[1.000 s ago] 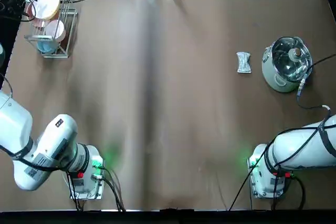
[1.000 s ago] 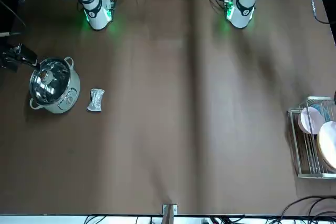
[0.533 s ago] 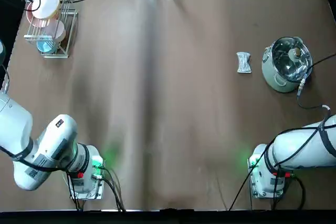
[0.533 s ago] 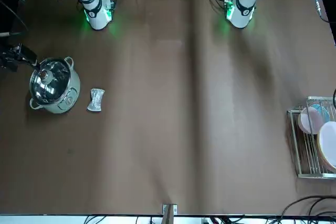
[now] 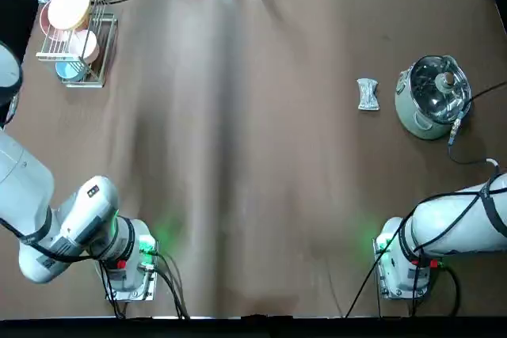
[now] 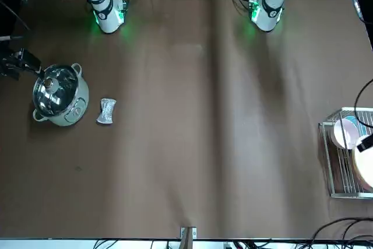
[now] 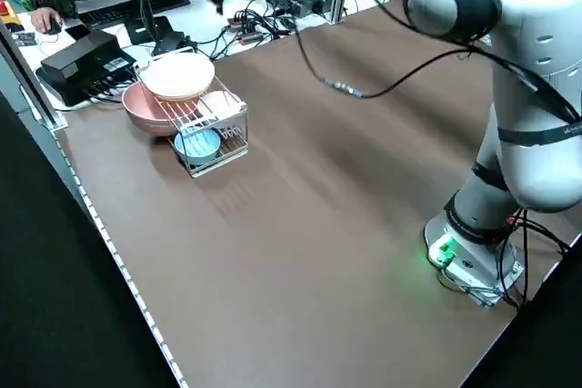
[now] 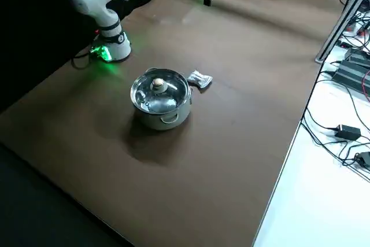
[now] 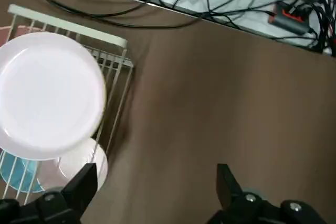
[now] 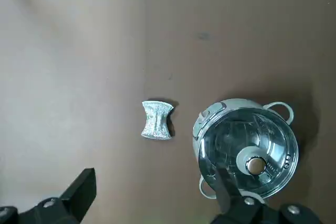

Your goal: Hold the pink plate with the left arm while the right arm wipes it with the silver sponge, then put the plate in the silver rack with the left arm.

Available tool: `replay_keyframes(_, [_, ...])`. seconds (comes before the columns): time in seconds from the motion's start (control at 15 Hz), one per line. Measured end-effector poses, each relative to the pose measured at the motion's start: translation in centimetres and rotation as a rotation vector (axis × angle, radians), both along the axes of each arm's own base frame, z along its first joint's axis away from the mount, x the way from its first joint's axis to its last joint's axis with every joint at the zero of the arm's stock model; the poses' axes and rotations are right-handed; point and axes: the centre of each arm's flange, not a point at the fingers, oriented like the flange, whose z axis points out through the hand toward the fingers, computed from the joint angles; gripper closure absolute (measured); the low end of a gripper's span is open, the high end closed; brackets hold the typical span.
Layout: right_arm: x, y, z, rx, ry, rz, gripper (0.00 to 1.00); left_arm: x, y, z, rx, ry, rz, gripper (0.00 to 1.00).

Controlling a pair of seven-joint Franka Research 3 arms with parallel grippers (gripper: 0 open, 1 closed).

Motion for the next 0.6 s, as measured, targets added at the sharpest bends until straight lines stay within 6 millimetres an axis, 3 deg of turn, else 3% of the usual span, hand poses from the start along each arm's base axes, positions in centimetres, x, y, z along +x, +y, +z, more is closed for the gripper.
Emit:
replay_keyframes(0.27, [0.0, 0.0, 0.0, 0.0, 0.0, 0.0, 0.0, 0.2, -9.1, 2.2, 0.096, 0.026, -0.103, 0.0])
replay_keyframes(0.6, [0.0, 0.0, 0.0, 0.0, 0.0, 0.0, 0.0, -2.3, -15.5, 6.9, 0.175, 0.047, -0.17, 0.0])
